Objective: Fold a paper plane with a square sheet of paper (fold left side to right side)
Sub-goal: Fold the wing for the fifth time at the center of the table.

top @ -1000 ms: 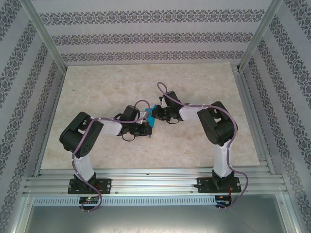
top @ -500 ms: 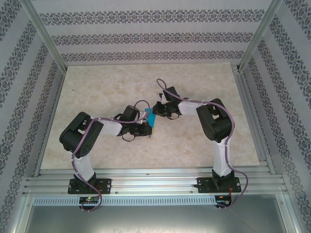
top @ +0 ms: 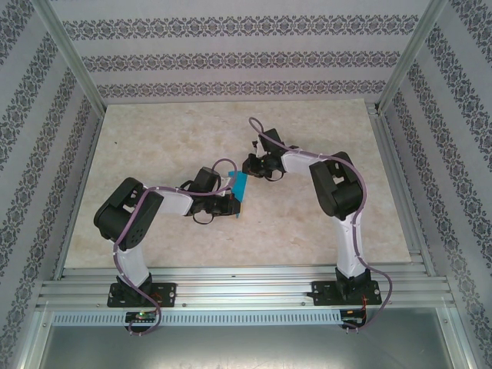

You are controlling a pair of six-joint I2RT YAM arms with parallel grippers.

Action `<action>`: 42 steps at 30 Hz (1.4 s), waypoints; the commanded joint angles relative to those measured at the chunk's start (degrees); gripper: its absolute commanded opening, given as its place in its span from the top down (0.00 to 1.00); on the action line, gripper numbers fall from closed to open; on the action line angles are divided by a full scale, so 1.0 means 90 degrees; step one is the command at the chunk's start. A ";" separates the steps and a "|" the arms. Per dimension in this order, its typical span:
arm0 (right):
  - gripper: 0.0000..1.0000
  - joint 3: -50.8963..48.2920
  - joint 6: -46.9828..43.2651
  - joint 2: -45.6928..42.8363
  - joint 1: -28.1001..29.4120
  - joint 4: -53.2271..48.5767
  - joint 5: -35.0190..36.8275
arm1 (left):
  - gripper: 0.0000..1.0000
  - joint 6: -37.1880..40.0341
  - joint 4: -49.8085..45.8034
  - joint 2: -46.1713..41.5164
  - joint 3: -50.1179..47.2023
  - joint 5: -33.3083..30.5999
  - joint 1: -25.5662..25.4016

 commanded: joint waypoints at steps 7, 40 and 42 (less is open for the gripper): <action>0.85 0.0171 0.0303 0.0260 -0.0499 0.0283 0.0933 | 0.97 0.0155 -0.0780 0.0267 -0.0474 -0.0493 -0.0129; 0.84 -0.2195 0.1151 -0.0816 0.0597 0.1152 0.0725 | 0.95 0.0259 -0.0893 -0.0012 -0.0645 -0.0358 -0.0137; 0.84 -0.2151 0.1117 -0.0761 0.0592 0.1029 0.0769 | 0.95 0.0252 -0.0849 -0.0056 -0.0773 -0.0254 -0.0139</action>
